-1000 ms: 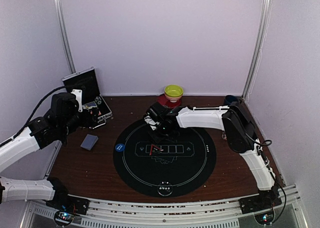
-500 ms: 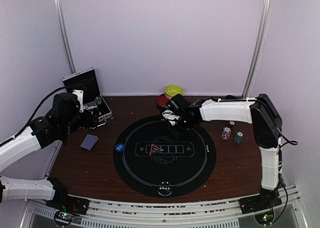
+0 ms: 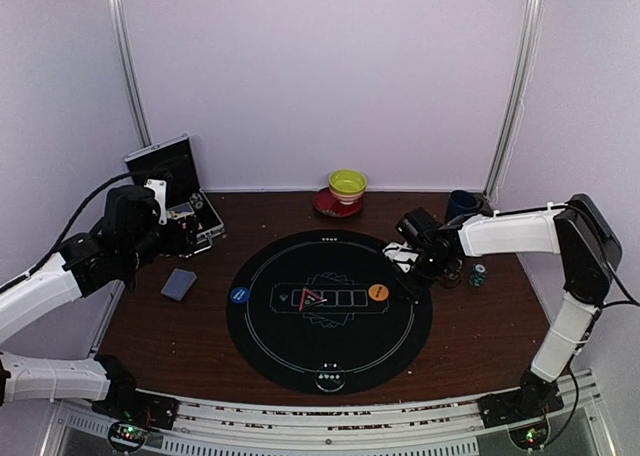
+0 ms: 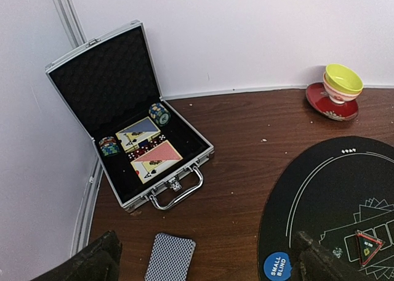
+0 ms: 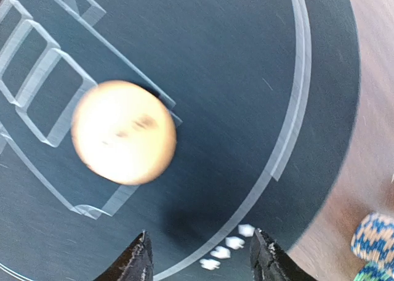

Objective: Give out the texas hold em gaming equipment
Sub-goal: Pick up the big blind button from the poker table mat.

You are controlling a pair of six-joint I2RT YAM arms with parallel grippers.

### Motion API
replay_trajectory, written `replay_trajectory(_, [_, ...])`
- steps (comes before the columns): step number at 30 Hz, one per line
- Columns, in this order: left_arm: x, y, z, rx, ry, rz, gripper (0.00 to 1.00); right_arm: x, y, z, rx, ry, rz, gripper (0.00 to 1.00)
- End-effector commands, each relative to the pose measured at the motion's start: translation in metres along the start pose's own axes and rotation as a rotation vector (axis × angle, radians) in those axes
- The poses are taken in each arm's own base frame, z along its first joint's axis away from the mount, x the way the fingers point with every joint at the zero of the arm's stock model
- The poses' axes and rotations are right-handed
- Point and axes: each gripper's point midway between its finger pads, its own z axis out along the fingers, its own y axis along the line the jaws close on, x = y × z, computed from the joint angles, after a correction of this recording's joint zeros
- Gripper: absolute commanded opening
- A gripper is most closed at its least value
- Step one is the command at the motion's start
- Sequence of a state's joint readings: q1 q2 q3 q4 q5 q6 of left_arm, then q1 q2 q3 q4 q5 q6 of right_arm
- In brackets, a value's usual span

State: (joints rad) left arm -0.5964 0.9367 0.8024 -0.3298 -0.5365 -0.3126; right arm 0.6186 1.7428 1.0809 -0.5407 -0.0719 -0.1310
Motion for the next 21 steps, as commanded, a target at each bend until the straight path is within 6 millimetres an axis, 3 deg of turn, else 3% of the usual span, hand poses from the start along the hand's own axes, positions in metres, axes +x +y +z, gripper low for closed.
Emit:
replay_trajectory(1, [-0.009,-0.001,-0.001,0.015,-0.034,-0.015,0.98,-0.004,-0.016,-0.011,0.002,-0.053,0.016,0.59])
replay_trajectory(7, [-0.008,-0.001,0.000,0.015,-0.029,-0.013,0.98,-0.035,0.000,-0.020,-0.057,-0.111,-0.025,0.75])
replay_trajectory(13, [-0.008,-0.001,-0.001,0.016,-0.031,-0.012,0.98,-0.061,0.016,-0.009,-0.104,-0.065,-0.051,0.82])
replay_trajectory(21, [-0.006,-0.003,0.001,0.018,-0.023,-0.002,0.98,-0.062,0.042,0.003,-0.149,0.041,-0.112,0.87])
